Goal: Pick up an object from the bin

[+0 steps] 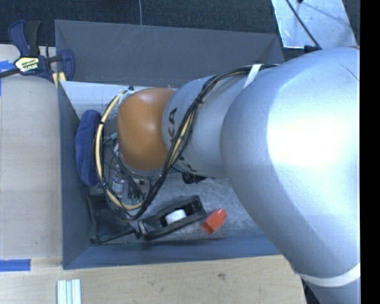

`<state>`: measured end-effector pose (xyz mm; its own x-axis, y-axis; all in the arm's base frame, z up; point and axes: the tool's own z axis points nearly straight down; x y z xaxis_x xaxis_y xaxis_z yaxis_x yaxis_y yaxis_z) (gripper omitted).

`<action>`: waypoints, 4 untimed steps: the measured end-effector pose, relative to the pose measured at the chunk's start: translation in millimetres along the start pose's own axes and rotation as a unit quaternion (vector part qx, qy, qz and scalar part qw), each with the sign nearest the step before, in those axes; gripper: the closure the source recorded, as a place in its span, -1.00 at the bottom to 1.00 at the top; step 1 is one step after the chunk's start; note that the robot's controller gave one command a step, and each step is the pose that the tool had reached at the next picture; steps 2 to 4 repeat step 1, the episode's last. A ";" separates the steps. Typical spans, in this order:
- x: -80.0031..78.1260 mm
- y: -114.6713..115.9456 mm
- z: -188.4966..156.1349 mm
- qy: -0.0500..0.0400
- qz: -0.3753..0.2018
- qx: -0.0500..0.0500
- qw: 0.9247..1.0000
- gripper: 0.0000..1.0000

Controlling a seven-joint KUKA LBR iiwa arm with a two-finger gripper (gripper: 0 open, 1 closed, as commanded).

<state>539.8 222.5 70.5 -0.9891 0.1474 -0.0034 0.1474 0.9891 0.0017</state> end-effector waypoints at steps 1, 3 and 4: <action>-59.8 21.2 -163.3 -0.004 -0.021 -0.002 1.000 1.00; -59.8 21.2 -163.3 -0.004 -0.021 -0.002 1.000 1.00; -59.8 21.2 -163.3 -0.004 -0.021 -0.002 1.000 1.00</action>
Offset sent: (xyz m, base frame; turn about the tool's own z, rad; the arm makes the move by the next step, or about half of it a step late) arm 0.0586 0.0110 0.1574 -0.0404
